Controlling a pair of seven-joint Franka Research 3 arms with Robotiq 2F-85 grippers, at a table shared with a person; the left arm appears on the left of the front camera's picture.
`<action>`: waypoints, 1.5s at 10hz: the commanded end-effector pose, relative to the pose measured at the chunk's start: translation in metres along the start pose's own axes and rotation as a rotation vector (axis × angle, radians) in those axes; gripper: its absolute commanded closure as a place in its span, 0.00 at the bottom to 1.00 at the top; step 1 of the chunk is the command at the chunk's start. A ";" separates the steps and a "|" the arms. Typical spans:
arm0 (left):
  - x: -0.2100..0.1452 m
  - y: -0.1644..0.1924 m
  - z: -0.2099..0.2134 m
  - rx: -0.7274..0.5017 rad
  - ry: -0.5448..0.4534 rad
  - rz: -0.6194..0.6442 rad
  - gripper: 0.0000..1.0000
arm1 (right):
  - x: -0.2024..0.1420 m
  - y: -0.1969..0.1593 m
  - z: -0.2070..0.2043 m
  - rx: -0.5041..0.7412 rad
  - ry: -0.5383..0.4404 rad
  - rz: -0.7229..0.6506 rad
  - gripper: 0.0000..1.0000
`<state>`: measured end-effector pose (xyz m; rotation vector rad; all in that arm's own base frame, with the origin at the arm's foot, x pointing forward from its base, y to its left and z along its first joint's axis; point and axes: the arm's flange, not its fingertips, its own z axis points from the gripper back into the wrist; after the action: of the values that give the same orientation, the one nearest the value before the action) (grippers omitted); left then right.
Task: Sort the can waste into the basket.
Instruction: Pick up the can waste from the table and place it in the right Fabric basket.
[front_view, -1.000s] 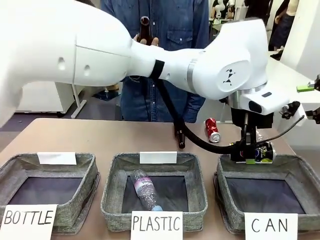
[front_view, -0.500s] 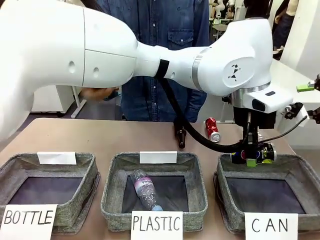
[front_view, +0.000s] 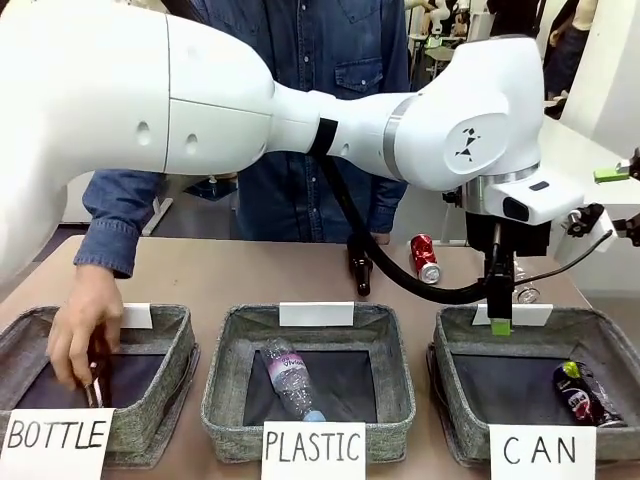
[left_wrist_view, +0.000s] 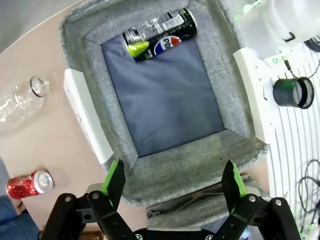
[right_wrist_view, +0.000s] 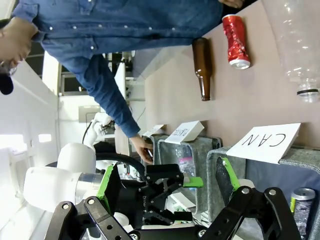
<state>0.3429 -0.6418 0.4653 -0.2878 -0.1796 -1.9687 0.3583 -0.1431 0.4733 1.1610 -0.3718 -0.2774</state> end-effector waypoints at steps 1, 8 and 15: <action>0.000 0.007 0.006 0.005 0.012 -0.006 0.00 | 0.000 0.002 0.000 0.003 0.001 0.013 0.00; -0.011 0.008 0.016 -0.013 0.029 0.027 0.00 | 0.000 0.002 0.000 0.003 0.001 0.013 0.00; -0.203 -0.067 0.171 0.046 -0.063 0.420 0.00 | -0.009 0.039 -0.058 -0.027 0.150 0.117 0.00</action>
<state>0.4018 -0.4408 0.5851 -0.3076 -0.1315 -1.6283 0.3731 -0.0916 0.4771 1.1405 -0.3009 -0.1533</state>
